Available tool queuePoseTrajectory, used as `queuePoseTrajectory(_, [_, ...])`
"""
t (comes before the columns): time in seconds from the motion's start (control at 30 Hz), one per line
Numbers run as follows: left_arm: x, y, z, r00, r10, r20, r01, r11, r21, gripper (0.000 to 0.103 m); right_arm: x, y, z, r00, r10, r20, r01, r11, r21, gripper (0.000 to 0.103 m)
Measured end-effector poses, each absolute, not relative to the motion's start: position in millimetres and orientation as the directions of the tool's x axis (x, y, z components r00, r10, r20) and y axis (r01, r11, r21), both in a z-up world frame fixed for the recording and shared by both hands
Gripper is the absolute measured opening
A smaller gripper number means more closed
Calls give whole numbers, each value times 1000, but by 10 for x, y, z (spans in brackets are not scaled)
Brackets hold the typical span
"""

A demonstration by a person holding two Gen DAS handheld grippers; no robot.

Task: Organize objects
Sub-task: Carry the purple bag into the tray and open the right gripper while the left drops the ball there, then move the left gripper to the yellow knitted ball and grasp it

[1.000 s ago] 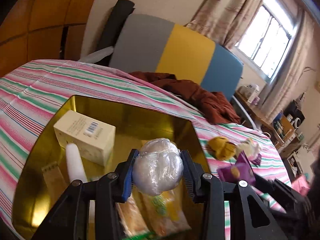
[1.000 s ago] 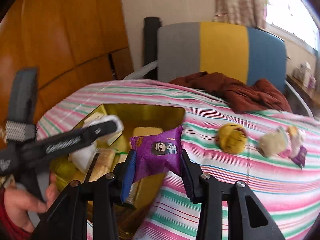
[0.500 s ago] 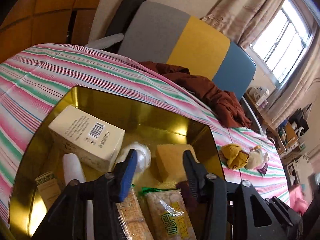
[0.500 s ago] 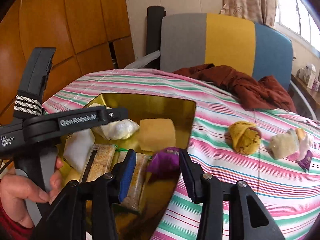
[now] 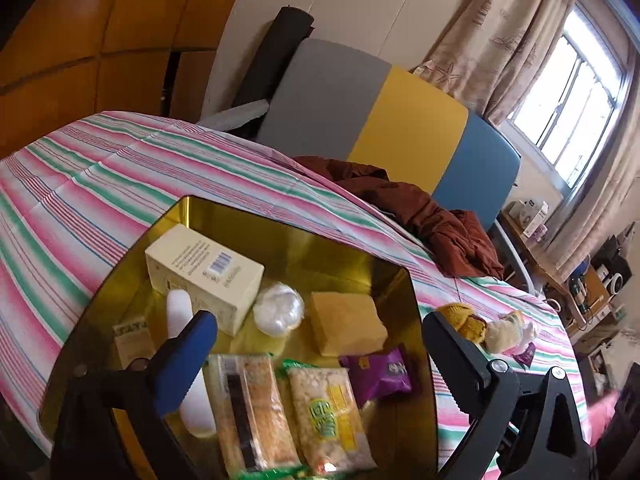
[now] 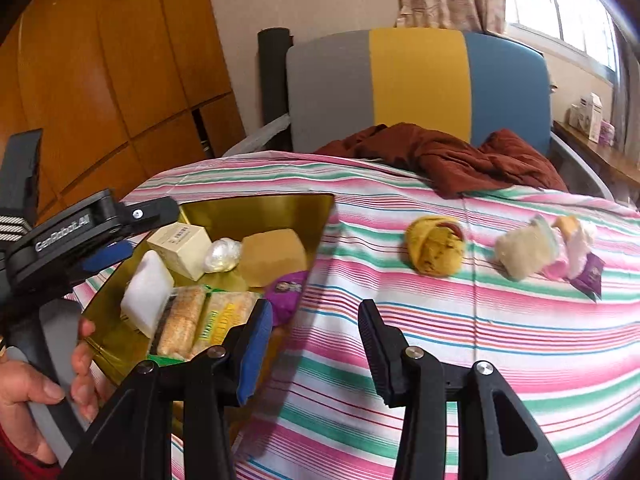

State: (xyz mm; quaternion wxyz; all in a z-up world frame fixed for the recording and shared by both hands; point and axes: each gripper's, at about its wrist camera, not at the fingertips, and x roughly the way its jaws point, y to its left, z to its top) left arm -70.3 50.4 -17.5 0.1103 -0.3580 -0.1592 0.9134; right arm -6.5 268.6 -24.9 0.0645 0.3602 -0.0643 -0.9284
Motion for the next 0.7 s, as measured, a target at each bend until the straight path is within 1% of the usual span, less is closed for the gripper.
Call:
queuePoseTrajectory(0.3, [-509,823,-197,-679,346,-647,-145,-928,-343,103,65,3027,-326,-729,-123,-674,4,-984,175,45])
queuePoseTrajectory(0.7, [-234,1505,-145,-632,399,-664,-307,-916,-258,103,262,3550,-572,-709,-43,-704,-103,-981,163,45])
